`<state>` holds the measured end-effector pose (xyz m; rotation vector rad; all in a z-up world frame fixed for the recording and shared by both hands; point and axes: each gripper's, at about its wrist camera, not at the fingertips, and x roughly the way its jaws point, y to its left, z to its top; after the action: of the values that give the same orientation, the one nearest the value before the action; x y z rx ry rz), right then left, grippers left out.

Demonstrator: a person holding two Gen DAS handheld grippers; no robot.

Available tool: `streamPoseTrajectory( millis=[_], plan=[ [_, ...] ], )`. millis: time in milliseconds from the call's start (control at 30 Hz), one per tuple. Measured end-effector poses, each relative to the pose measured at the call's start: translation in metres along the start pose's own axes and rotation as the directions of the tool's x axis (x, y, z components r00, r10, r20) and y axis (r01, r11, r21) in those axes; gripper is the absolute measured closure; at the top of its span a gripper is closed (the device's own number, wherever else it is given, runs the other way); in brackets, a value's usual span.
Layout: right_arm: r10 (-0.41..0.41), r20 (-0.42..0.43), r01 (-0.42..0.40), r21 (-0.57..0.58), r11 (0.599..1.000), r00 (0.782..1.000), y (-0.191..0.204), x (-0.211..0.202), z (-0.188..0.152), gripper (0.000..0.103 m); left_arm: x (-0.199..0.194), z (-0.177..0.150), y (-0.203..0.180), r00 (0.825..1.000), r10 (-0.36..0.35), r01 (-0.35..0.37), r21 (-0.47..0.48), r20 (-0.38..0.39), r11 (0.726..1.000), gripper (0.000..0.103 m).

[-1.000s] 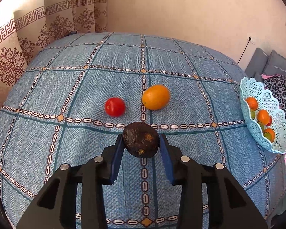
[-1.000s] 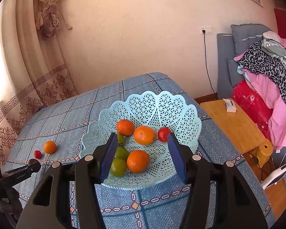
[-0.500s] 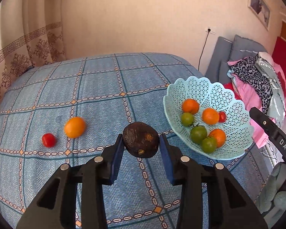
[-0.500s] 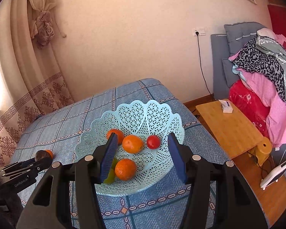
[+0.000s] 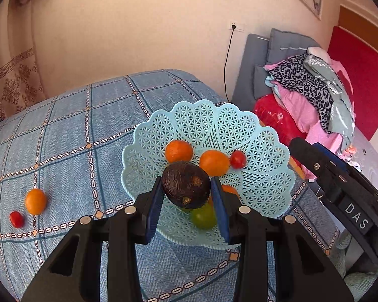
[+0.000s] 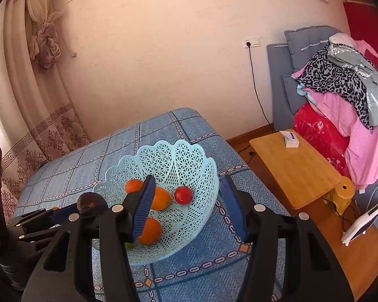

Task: Organize fruits
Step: 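Lower the avocado into the basket and open the left tool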

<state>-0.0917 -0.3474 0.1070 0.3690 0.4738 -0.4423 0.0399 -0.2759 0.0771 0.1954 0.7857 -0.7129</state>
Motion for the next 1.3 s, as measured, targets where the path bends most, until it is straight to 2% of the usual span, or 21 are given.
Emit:
streamPoseTrajectory(
  millis=[233,300,333,800,1200,1300],
  plan=[
    [-0.007,-0.006,0.007,0.017,1.0,1.0,-0.006,0.002,0.0,0.047,0.016,0.006,-0.011,0.999,-0.032,0.032,0.005,-0.03,0.999,0.063],
    [-0.007,-0.008,0.008,0.022,1.0,1.0,-0.007,0.003,0.0,0.047,0.019,0.008,-0.01,0.999,-0.039,0.039,-0.009,-0.03,0.999,0.048],
    [-0.008,-0.009,0.008,0.025,1.0,1.0,-0.008,0.003,0.001,0.047,0.018,0.008,-0.007,0.999,-0.035,0.034,-0.014,-0.025,0.999,0.048],
    [0.014,-0.023,-0.013,0.014,1.0,1.0,0.003,0.005,-0.004,0.047,-0.005,0.006,0.054,0.999,0.053,-0.051,-0.141,0.005,0.989,0.047],
    [0.096,-0.044,-0.099,-0.07,0.993,0.994,0.041,0.0,-0.017,0.047,-0.034,-0.009,0.094,0.989,0.146,-0.137,-0.199,0.027,0.97,0.043],
    [0.113,-0.053,-0.118,-0.094,0.989,0.992,0.052,-0.002,-0.022,0.042,-0.042,-0.014,0.108,0.984,0.173,-0.163,-0.22,0.029,0.962,0.043]
  ],
)
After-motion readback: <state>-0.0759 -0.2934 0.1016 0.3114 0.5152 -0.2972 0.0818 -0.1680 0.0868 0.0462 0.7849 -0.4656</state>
